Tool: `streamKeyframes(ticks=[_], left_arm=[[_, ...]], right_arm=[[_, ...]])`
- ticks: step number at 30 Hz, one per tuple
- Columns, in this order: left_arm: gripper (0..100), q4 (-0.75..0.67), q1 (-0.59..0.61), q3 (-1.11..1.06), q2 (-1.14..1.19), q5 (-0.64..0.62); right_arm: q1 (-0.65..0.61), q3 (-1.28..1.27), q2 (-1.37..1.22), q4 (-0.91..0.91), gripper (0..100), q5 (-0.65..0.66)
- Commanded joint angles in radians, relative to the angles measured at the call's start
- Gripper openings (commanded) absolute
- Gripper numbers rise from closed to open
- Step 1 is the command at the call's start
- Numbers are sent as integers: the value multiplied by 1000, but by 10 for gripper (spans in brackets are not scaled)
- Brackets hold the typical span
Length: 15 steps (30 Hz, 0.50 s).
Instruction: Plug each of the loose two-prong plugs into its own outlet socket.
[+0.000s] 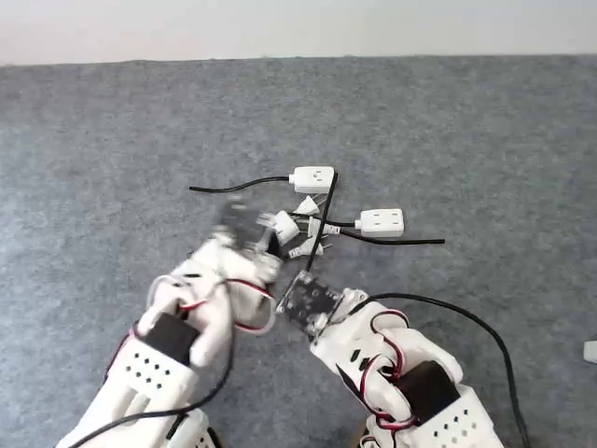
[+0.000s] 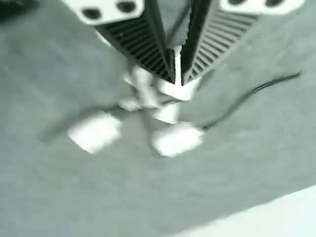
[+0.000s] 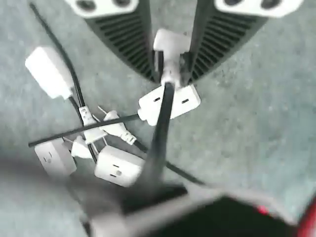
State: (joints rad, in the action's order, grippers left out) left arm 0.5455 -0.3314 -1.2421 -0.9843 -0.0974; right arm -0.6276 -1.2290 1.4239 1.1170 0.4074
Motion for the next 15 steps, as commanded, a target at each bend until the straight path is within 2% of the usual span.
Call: streamKeyframes(ticks=[1, 4, 7, 11, 15], left_arm=[[13, -199, 124, -113, -64, -135], [13, -229, 170, -208, -126, -187], [13, -222, 219, -277, -201, -218], [13, -123, 279, -308, -310, -262], [13, 15, 281, -309, -416, -276]], right_arm=[[12, -9, 7, -124, 9, -215], [12, -58, -1, -246, 12, -361], [12, -103, -1, -344, 13, -442], [19, -144, -2, -424, 13, -466], [65, -178, -2, -513, 8, -470]])
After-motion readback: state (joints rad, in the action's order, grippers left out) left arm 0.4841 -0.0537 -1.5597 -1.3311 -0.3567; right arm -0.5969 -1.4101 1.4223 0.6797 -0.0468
